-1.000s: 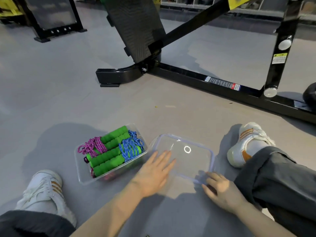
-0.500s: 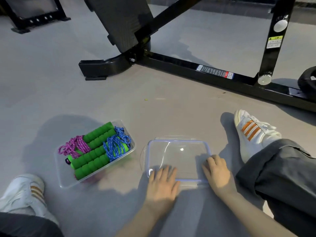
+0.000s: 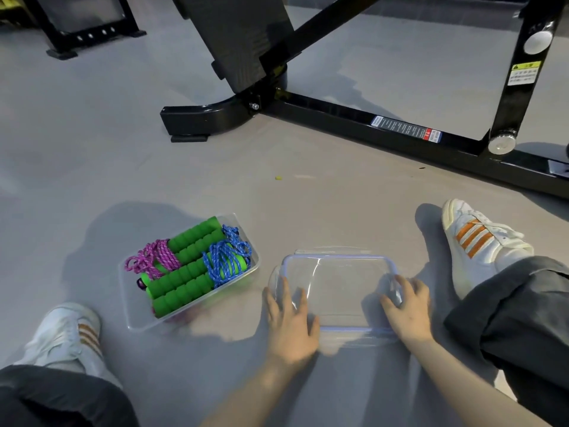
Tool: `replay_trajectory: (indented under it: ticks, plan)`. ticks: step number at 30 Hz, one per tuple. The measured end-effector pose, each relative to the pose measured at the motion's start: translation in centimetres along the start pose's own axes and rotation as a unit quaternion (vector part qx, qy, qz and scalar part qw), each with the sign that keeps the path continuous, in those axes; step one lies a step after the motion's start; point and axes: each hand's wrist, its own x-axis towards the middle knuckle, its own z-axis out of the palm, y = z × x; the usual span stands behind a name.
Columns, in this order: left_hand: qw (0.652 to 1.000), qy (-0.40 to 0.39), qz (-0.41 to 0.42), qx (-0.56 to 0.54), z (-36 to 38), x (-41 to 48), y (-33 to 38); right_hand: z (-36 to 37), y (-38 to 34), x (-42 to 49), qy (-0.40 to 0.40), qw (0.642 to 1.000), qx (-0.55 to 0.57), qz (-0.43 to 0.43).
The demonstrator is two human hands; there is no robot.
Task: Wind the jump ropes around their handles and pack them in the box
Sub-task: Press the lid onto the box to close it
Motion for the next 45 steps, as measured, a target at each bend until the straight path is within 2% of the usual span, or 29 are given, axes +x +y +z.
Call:
replay_trajectory:
  ticks: [4, 8, 12, 15, 21, 25, 27, 30, 34, 39, 45]
  plan:
    - [0.993, 0.103, 0.051, -0.034, 0.8, -3.2, 1.5, -1.6, -0.1, -0.4, 0.026, 0.999, 0.018, -0.004]
    - [0.981, 0.177, 0.061, -0.057, -2.7, -4.4, 2.7, -4.2, -3.6, -0.7, 0.061, 0.997, 0.036, -0.032]
    - [0.959, 0.271, 0.019, -0.078, -8.9, -2.9, 0.8, -4.8, -10.5, 0.2, 0.058, 0.992, 0.047, -0.099]
    - [0.942, 0.323, -0.050, -0.078, -12.2, -1.7, -4.0, -1.8, -16.4, 0.2, 0.022, 0.986, 0.059, -0.157]
    - [0.944, 0.264, -0.179, -0.081, -11.7, -3.4, -15.6, 7.8, -24.3, -3.1, -0.091, 0.967, 0.049, -0.232]
    - [0.955, 0.185, -0.211, -0.093, -10.1, -3.7, -18.4, 10.9, -25.7, -3.3, -0.142, 0.963, 0.017, -0.229]
    - [0.949, 0.181, -0.225, -0.127, -9.4, -3.4, -19.0, 11.5, -25.7, -2.6, -0.152, 0.962, 0.010, -0.226]
    - [0.910, 0.233, -0.240, -0.245, -9.6, -3.0, -19.3, 12.1, -24.7, -1.7, -0.167, 0.966, 0.032, -0.194]
    - [0.866, 0.242, -0.235, -0.368, -10.3, -2.6, -19.5, 12.1, -23.7, -2.0, -0.205, 0.964, 0.144, -0.089]
    - [0.881, 0.256, -0.192, -0.347, -9.3, -3.6, -16.8, 10.0, -20.8, -3.0, -0.181, 0.962, 0.195, -0.066]
    - [0.900, 0.215, -0.141, -0.353, -8.2, -7.1, -10.1, 4.0, -12.9, -5.1, -0.120, 0.973, 0.197, -0.017]
